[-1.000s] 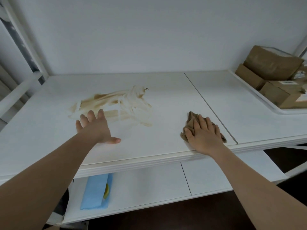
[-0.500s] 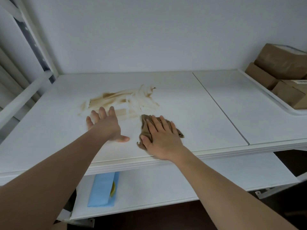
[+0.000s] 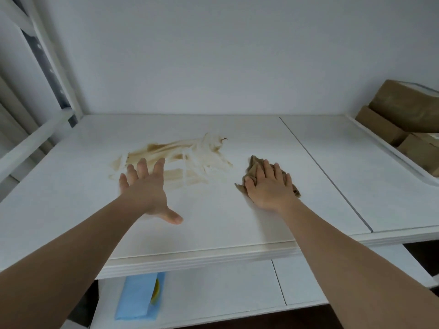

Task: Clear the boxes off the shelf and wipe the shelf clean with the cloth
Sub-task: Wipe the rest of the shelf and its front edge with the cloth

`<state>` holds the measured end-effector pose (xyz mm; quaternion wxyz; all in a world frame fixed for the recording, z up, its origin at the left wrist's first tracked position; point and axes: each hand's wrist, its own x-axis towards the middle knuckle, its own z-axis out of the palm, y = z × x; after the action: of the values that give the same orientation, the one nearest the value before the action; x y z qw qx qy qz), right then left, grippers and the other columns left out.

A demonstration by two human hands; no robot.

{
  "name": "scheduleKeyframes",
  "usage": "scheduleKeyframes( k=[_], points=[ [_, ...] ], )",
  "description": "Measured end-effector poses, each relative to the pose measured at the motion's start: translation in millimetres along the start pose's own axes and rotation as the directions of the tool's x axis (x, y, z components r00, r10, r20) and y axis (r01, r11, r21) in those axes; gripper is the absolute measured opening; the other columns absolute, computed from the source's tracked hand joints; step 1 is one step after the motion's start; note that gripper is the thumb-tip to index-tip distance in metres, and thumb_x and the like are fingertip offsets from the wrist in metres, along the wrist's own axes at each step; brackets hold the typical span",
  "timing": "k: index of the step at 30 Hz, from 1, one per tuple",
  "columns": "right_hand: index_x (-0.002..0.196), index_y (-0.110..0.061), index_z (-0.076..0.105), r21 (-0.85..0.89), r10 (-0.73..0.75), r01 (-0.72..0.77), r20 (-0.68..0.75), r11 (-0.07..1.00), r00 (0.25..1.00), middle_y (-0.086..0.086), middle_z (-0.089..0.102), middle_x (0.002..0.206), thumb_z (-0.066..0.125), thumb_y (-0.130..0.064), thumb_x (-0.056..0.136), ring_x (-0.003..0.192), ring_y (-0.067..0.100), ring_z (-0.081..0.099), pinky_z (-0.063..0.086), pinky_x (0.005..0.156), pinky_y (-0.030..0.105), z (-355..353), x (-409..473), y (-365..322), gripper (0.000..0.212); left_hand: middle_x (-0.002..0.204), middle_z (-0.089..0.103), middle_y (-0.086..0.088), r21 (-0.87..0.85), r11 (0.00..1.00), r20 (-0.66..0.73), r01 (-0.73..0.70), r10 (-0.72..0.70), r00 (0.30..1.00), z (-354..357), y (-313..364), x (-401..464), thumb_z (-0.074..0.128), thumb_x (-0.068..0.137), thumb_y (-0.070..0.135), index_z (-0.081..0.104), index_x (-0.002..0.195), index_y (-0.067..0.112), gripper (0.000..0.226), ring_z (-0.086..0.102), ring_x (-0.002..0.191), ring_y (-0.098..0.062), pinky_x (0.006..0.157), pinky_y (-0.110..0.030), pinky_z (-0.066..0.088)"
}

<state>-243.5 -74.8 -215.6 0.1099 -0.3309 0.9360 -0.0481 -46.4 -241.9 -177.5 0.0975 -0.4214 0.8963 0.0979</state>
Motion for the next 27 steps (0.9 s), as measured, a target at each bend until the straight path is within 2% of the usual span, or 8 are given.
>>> scheduleKeyframes(
  k=[4, 8, 10, 13, 16, 21, 25, 27],
  points=[
    [0.155, -0.022, -0.005, -0.023, -0.203, 0.203, 0.003, 0.979, 0.979, -0.005, -0.013, 0.162, 0.015, -0.049, 0.101, 0.148, 0.019, -0.016, -0.009, 0.119, 0.047, 4, 10, -31, 0.064, 0.155, -0.025, -0.011, -0.009, 1.000, 0.034, -0.019, 0.020, 0.999, -3, -5, 8, 0.084, 0.044, 0.065, -0.022, 0.147, 0.031, 0.152, -0.021, 0.142, -0.038, 0.115, -0.052, -0.006],
    [0.155, -0.030, 0.000, -0.087, -0.439, 0.443, 0.059, 0.893, 0.897, -0.015, -0.013, 0.161, 0.016, -0.051, 0.101, 0.148, 0.009, -0.014, -0.007, 0.120, 0.039, -1, 5, -17, 0.060, 0.156, -0.019, -0.011, -0.102, 0.995, -0.035, 0.000, -0.004, 0.999, -9, -5, 19, 0.081, 0.050, 0.065, -0.016, 0.149, 0.027, 0.144, -0.018, 0.144, -0.035, 0.117, -0.050, -0.003],
    [0.155, -0.033, 0.001, -0.094, -0.409, 0.412, 0.051, 0.906, 0.911, -0.016, -0.011, 0.161, 0.016, -0.053, 0.101, 0.148, 0.008, -0.012, -0.005, 0.121, 0.037, -8, 12, 5, 0.059, 0.157, -0.016, -0.010, -0.137, 0.991, -0.058, -0.003, -0.005, 0.998, -13, -7, 25, 0.082, 0.050, 0.063, -0.014, 0.150, 0.028, 0.143, -0.016, 0.144, -0.034, 0.118, -0.049, -0.001],
    [0.156, -0.027, 0.000, -0.067, -0.178, 0.178, 0.012, 0.982, 0.984, -0.010, -0.011, 0.162, 0.014, -0.053, 0.100, 0.149, 0.013, -0.011, -0.004, 0.121, 0.040, -16, 34, 30, 0.063, 0.157, -0.008, -0.010, -0.171, 0.985, -0.085, -0.014, -0.001, 0.996, -15, -17, 36, 0.078, 0.052, 0.068, -0.008, 0.150, 0.029, 0.136, -0.010, 0.145, -0.032, 0.118, -0.048, 0.003],
    [0.155, -0.020, 0.000, -0.033, -0.051, 0.051, 0.001, 0.998, 0.999, -0.002, -0.011, 0.163, 0.014, -0.050, 0.100, 0.149, 0.021, -0.013, -0.006, 0.120, 0.047, -16, 58, 16, 0.064, 0.159, -0.002, -0.011, -0.226, 0.974, -0.185, -0.007, -0.036, 0.982, -6, -19, 46, 0.054, 0.073, 0.073, 0.002, 0.152, 0.021, 0.108, -0.005, 0.146, -0.028, 0.118, -0.045, 0.004],
    [0.156, -0.021, -0.004, -0.059, -0.250, 0.251, 0.011, 0.966, 0.968, -0.005, -0.015, 0.162, 0.014, -0.051, 0.100, 0.148, 0.020, -0.016, -0.009, 0.120, 0.046, -5, 65, -39, 0.066, 0.158, 0.008, -0.011, -0.292, 0.956, -0.328, -0.036, -0.065, 0.942, 10, -4, 68, 0.028, 0.092, 0.060, 0.015, 0.151, 0.015, 0.075, 0.000, 0.147, -0.026, 0.118, -0.044, 0.002],
    [0.155, -0.028, -0.003, -0.086, -0.444, 0.447, 0.054, 0.890, 0.895, -0.013, -0.014, 0.161, 0.014, -0.053, 0.100, 0.148, 0.011, -0.016, -0.007, 0.120, 0.039, -6, 56, -26, 0.062, 0.159, 0.007, -0.008, -0.289, 0.954, -0.363, -0.074, -0.038, 0.931, 7, 9, 82, 0.023, 0.096, 0.055, 0.013, 0.151, 0.012, 0.071, -0.001, 0.147, -0.021, 0.118, -0.042, -0.001],
    [0.155, -0.030, -0.003, -0.107, -0.424, 0.426, 0.043, 0.899, 0.905, -0.014, -0.012, 0.161, 0.013, -0.054, 0.100, 0.148, 0.010, -0.013, -0.005, 0.121, 0.037, -13, 62, -4, 0.061, 0.160, 0.005, -0.007, -0.276, 0.957, -0.371, -0.093, -0.017, 0.929, 2, 10, 86, 0.023, 0.096, 0.054, 0.012, 0.151, 0.010, 0.071, -0.001, 0.147, -0.021, 0.118, -0.042, -0.001]
  ],
)
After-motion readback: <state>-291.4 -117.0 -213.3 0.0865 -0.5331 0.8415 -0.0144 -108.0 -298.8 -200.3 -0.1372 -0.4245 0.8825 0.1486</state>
